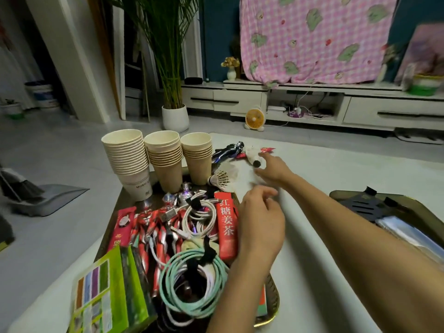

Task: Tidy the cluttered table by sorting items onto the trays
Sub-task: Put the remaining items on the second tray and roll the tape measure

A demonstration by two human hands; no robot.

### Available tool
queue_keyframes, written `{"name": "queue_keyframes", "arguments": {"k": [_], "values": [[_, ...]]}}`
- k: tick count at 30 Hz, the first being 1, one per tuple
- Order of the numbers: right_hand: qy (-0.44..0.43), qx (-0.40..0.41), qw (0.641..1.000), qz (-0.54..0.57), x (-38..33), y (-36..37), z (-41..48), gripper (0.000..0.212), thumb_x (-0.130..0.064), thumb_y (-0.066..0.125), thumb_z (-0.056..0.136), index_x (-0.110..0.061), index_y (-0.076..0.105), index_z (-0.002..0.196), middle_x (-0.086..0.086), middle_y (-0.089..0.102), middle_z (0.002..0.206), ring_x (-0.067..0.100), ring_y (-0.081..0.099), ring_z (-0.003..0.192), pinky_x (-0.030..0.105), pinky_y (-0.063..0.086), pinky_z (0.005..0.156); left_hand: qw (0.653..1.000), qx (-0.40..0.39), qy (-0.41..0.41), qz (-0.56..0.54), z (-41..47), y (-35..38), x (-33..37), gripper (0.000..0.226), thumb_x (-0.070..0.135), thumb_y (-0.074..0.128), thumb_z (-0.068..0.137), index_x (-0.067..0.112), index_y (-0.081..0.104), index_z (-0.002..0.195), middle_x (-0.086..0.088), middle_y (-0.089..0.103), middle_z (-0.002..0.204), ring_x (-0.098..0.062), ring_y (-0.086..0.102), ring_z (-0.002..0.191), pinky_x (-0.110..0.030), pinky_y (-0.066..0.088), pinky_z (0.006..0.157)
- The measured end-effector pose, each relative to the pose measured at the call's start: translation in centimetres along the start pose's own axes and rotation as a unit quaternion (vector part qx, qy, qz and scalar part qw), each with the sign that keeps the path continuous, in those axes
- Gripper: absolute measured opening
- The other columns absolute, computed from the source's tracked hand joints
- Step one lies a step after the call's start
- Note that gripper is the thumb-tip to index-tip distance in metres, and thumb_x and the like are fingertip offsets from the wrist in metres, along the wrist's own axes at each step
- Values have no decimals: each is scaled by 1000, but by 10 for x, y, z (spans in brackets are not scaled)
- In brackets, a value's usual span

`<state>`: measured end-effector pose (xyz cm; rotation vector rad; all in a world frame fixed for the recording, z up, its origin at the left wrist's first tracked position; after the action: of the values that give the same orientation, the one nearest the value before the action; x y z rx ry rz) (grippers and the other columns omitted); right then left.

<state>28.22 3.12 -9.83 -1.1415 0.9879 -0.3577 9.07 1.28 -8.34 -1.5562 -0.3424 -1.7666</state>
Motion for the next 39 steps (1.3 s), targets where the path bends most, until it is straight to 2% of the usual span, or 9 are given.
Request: {"name": "queue_keyframes", "arguments": {"k": [3,7,11,18,22,31,34,37,39], "values": [[5,-27,999,-29,-4,15,34,64,-30,53,92,-17,22,146,22,24,149,38,29,134,45,29,108,1000,-17,-13,-12,10,10,-4,25,7,43,90,22,62,99,0,63,109,-15,56,103,-30,44,93],[11,-3,992,-127,-9,37,52,48,-33,47,94,-16,33,137,21,26,144,40,37,125,50,31,102,993,-19,-63,-101,29,13,-12,26,8,47,89,29,58,81,14,61,81,-4,57,76,-8,42,63],[-9,107,983,-147,-8,36,46,37,-15,49,92,-4,40,126,22,41,131,38,48,110,41,41,86,987,-18,-89,-130,41,6,-21,31,4,44,89,29,57,76,1,64,93,-17,61,90,-26,44,77],[-28,-61,986,-156,-5,-11,-20,28,-22,58,85,-3,56,105,16,59,103,26,58,84,33,50,69,984,10,-118,-137,42,-3,-21,28,7,45,89,27,58,75,-6,66,100,-23,61,97,-32,46,83],[49,-27,993,-107,25,-88,-72,13,-9,57,82,0,59,92,12,56,78,21,54,55,25,46,39,981,-33,-122,-145,23,14,-1,30,6,44,89,28,57,73,-5,66,97,-24,61,93,-32,46,82],[208,31,917,-339,126,-140,-140,18,-19,46,94,-5,56,98,16,56,98,33,56,90,34,42,72,979,-98,-99,-151,-2,33,16,25,6,42,90,22,59,81,2,63,86,-19,61,87,-25,44,66],[249,-49,914,-316,146,-123,-152,25,-12,47,94,-2,54,115,15,58,113,30,57,102,36,46,87,979,-103,-95,-148,-8,36,19,26,6,41,89,23,59,79,2,63,85,-19,60,86,-26,45,69],[303,-181,893,-277,157,-111,-159,26,-11,46,95,2,56,115,10,56,102,23,55,91,37,47,96,980,-109,-92,-137,-10,35,16,27,6,41,89,24,59,78,2,64,86,-20,61,90,-27,45,74],[316,-190,899,-238,155,-114,-154,19,-6,48,92,4,59,105,12,59,103,25,54,89,36,48,93,982,-101,-95,-131,-9,32,13,27,7,41,89,24,59,79,0,64,89,-22,61,94,-28,44,78]]}}
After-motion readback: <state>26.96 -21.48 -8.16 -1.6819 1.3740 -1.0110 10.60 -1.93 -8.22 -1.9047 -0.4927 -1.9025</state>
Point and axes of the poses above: each hand's wrist, its own z-axis towards the middle knuckle, its own y-axis out of the palm, x = y × z, the point moved 2 cm from there along z, towards the middle knuckle
